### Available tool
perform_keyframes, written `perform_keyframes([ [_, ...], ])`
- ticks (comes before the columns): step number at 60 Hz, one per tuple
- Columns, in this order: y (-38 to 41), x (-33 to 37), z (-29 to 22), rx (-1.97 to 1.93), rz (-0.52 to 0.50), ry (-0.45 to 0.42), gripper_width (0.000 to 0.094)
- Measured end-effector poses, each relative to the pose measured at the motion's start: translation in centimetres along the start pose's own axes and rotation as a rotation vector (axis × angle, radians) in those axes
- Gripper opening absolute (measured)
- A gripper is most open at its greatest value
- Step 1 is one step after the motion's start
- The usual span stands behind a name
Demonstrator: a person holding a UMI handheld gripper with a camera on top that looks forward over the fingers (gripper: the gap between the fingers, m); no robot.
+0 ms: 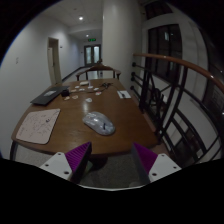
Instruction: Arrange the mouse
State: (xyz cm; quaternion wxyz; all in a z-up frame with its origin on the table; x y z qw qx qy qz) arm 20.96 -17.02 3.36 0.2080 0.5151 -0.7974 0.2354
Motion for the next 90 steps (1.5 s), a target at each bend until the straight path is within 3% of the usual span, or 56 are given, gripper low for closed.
perform_keyframes([
  [19,5.1,-8.7,-3.1,0.042,-0.058,0.049,0.0828],
  [37,5.3,-14.8,-7.4,0.017,-0.017,0.061,0.0803],
  [38,5.3,-15.0,-7.5,0.012,-0.010,0.060,0.0791],
  [42,5.2,-15.6,-7.8,-0.021,0.024,0.049,0.0519],
  [50,5.0,-15.6,-7.8,-0.104,0.062,0.058,0.0422],
  [55,5.1,-14.5,-7.8,-0.069,0.105,0.110,0.0392],
  [59,5.6,-11.6,-9.7,-0.044,0.141,0.064,0.0379],
  [67,13.2,-2.9,-14.9,-0.053,0.047,-0.081,0.0378],
  [74,23.5,2.9,-16.3,-0.009,-0.093,-0.128,0.0379],
  [79,30.4,3.5,-13.8,0.050,-0.174,-0.086,0.0377],
  [90,36.8,1.1,-5.3,0.146,-0.223,0.049,0.0379],
])
Point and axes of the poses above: the point between the fingertips, and its own axes, seen from behind it with the camera up: y to the left, z down, x backward, against the way the camera looks, the point moved 3 cm from there along x, backward, against the way the camera looks, and after that the axes turned 14 degrees about z, right-handed, at the moved point
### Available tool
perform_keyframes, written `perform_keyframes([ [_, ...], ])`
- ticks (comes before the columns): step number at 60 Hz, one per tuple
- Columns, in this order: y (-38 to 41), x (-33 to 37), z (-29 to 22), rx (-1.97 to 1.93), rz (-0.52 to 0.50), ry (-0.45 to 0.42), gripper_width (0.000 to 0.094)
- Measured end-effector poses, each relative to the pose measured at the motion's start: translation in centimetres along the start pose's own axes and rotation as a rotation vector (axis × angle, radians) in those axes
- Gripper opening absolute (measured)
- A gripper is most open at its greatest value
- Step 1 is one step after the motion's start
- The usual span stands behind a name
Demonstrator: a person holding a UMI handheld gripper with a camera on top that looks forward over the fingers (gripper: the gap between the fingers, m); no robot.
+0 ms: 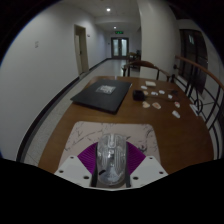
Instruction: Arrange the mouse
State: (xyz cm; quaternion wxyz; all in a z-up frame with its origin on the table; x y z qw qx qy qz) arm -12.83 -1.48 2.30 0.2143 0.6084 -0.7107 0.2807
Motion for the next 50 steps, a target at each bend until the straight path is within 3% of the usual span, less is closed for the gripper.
perform_keyframes([
  [3,0.5,-0.4,1.6,0.010,-0.001,0.033,0.0385],
  [5,0.6,-1.2,1.5,0.001,-0.003,-0.004,0.0379],
  [15,0.7,-1.1,1.4,0.012,-0.016,-0.019,0.0381],
  [20,0.8,-0.9,1.3,0.015,-0.010,-0.007,0.0528],
  [24,0.9,0.2,1.4,0.008,-0.009,0.006,0.0690],
  [25,0.9,0.7,1.4,0.005,-0.010,0.003,0.0788],
  [27,0.8,1.9,1.3,-0.005,-0.006,-0.005,0.0848],
  [37,-1.8,11.5,3.0,-0.072,0.096,-0.036,0.0860],
  [50,-0.3,20.6,7.4,-0.126,0.077,-0.036,0.0857],
])
Point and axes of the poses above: the point between the fingertips, and its own axes, seen from behind it with the camera up: y to the left, z down, x backward, against the way the camera looks, the point moved 3 cm from there along x, backward, against the way the camera looks, and after that the axes turned 14 degrees about z, right-handed, at the moved point
